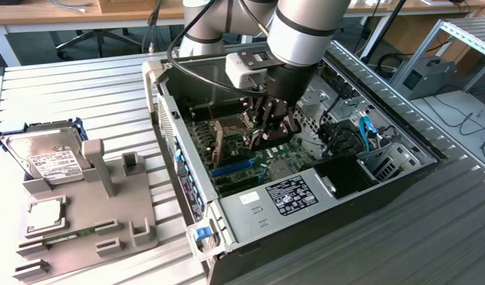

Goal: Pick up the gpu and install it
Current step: 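Insert the gpu into the slot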

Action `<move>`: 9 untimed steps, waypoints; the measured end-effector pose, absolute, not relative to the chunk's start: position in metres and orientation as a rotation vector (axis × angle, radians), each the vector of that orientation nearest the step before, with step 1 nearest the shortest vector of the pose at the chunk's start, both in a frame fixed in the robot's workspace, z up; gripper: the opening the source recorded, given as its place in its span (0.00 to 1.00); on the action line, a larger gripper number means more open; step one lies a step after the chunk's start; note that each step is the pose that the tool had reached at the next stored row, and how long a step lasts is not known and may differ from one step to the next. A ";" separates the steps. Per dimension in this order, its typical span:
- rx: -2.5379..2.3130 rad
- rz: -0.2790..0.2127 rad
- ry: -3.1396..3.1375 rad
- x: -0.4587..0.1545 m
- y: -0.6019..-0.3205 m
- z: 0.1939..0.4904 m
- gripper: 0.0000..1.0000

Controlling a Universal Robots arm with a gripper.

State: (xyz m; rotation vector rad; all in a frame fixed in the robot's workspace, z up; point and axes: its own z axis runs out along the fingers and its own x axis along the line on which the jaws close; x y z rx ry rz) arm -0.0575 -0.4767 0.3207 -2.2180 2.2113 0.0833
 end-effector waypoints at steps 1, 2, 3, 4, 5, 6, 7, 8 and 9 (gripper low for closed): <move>-2.218 0.083 2.211 -0.058 -0.477 0.318 0.26; -2.218 0.083 2.211 -0.058 -0.477 0.317 0.26; -2.218 0.083 2.211 -0.058 -0.477 0.315 0.26; -2.218 0.083 2.211 -0.058 -0.477 0.314 0.26; -2.218 0.083 2.211 -0.058 -0.477 0.313 0.26; -2.218 0.083 2.211 -0.058 -0.477 0.312 0.26; -2.218 0.083 2.211 -0.058 -0.477 0.310 0.26; -2.218 0.083 2.211 -0.058 -0.477 0.308 0.26; -2.218 0.083 2.211 -0.059 -0.477 0.307 0.26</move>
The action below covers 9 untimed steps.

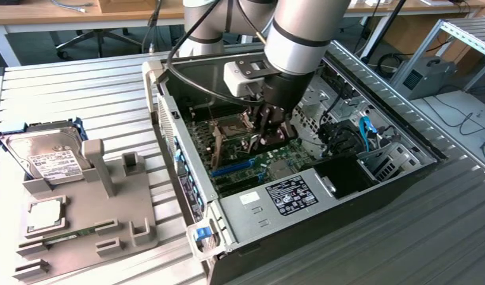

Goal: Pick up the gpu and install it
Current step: 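Insert the gpu into the slot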

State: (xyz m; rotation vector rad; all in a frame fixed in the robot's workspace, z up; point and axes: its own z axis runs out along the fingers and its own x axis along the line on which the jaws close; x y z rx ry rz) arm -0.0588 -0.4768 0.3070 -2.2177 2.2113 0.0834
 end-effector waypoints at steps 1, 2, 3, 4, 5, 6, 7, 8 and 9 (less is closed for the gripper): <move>-2.218 0.083 2.211 -0.060 -0.477 0.307 0.26; -2.218 0.083 2.211 -0.061 -0.477 0.306 0.26; -2.218 0.083 2.211 -0.063 -0.477 0.306 0.26; -2.218 0.083 2.211 -0.064 -0.476 0.305 0.26; -2.218 0.083 2.211 -0.065 -0.476 0.305 0.26; -2.218 0.083 2.211 -0.065 -0.476 0.304 0.26; -2.218 0.083 2.211 -0.066 -0.475 0.304 0.26; -2.218 0.083 2.211 -0.067 -0.475 0.304 0.26; -2.218 0.083 2.211 -0.067 -0.475 0.304 0.26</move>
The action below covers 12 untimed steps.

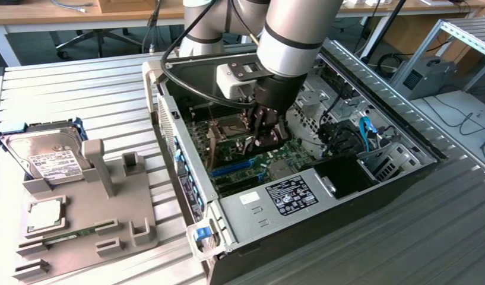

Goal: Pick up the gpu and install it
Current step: 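Insert the gpu into the slot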

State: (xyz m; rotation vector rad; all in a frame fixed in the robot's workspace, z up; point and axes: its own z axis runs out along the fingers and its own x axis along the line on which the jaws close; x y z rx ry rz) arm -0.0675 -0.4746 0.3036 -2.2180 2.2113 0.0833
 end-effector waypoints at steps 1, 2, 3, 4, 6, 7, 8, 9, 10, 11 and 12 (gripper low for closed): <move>-2.218 0.083 2.211 -0.068 -0.474 0.303 0.26; -2.218 0.083 2.211 -0.068 -0.474 0.303 0.26; -2.218 0.083 2.211 -0.068 -0.474 0.303 0.26; -2.218 0.083 2.211 -0.069 -0.474 0.303 0.26; -2.218 0.083 2.211 -0.070 -0.471 0.303 0.26; -2.218 0.083 2.211 -0.070 -0.470 0.303 0.26; -2.218 0.083 2.211 -0.071 -0.469 0.302 0.26; -2.218 0.083 2.211 -0.072 -0.468 0.302 0.26; -2.218 0.083 2.211 -0.073 -0.467 0.302 0.26; -2.218 0.083 2.211 -0.074 -0.466 0.302 0.26; -2.218 0.083 2.211 -0.075 -0.464 0.301 0.26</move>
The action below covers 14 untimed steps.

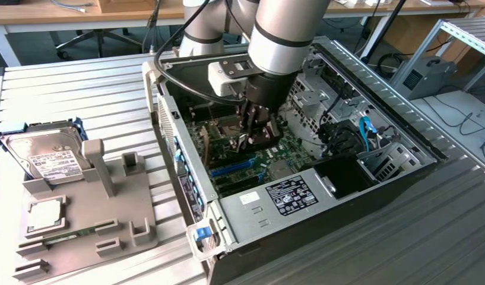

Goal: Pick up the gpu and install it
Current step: 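Insert the gpu into the slot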

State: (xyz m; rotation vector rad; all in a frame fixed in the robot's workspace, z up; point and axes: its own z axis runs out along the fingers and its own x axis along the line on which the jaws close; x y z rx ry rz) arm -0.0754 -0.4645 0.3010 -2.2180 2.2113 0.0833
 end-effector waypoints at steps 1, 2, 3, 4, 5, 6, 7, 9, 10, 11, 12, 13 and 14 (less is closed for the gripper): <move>-2.218 0.083 2.211 -0.078 -0.463 0.299 0.26; -2.218 0.083 2.211 -0.079 -0.462 0.298 0.26; -2.218 0.083 2.211 -0.080 -0.462 0.297 0.26; -2.218 0.083 2.211 -0.082 -0.461 0.296 0.26; -2.218 0.083 2.211 -0.083 -0.461 0.295 0.26; -2.218 0.083 2.211 -0.085 -0.461 0.293 0.26; -2.218 0.083 2.211 -0.086 -0.461 0.292 0.26; -2.218 0.083 2.212 -0.088 -0.461 0.290 0.26; -2.218 0.083 2.212 -0.089 -0.461 0.289 0.26; -2.218 0.082 2.212 -0.090 -0.461 0.287 0.26; -2.218 0.082 2.212 -0.090 -0.461 0.286 0.26; -2.218 0.082 2.212 -0.090 -0.461 0.285 0.26; -2.219 0.082 2.212 -0.090 -0.461 0.283 0.26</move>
